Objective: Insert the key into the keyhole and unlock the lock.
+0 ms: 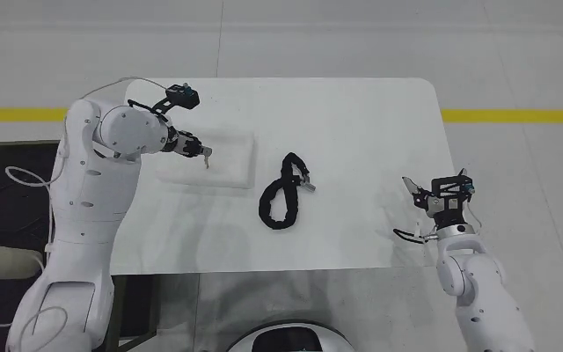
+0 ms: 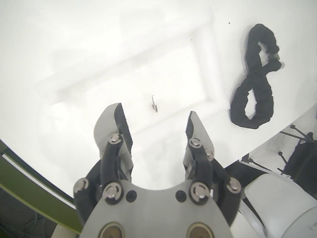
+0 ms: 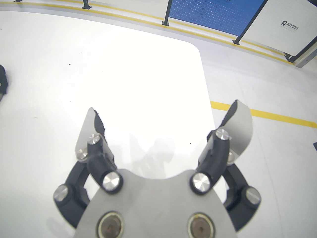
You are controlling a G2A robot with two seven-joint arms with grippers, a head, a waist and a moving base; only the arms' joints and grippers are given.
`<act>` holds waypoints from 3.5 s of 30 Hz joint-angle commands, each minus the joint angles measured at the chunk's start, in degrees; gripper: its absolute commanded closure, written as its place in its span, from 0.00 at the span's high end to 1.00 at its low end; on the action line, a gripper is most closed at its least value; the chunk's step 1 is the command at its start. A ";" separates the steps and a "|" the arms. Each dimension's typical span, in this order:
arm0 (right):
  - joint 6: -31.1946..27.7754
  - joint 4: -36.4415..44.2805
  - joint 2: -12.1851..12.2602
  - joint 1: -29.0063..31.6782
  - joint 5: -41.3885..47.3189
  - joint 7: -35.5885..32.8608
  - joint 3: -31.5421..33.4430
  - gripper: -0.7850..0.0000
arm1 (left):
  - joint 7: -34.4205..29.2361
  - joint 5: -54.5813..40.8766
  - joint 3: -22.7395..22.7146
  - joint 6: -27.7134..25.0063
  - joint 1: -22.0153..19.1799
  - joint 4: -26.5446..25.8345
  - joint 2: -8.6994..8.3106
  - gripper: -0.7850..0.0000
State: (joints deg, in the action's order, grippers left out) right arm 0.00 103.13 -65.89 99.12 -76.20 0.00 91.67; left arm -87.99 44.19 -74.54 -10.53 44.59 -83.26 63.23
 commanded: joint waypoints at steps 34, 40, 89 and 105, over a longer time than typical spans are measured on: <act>0.00 0.00 0.00 0.00 0.00 0.00 0.00 1.00 | -0.01 2.22 6.86 5.99 -3.80 -3.47 -4.06 0.00; 0.00 0.00 0.00 0.00 0.00 0.00 0.00 1.00 | 1.46 -2.23 -1.60 4.92 3.75 -12.45 -5.90 0.00; -31.61 8.26 -2.47 -25.27 26.49 -34.41 -29.37 1.00 | 5.07 -52.36 -16.26 -10.83 13.52 10.83 -7.16 0.00; -38.98 -2.23 -3.50 -37.73 35.32 -51.85 -33.16 1.00 | 5.07 -52.36 -16.26 -10.83 13.52 10.83 -7.16 0.00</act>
State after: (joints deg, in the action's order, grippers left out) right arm -38.06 103.26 -69.11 65.20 -42.81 -46.35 60.11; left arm -82.93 -8.17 -90.80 -21.37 58.11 -72.43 56.07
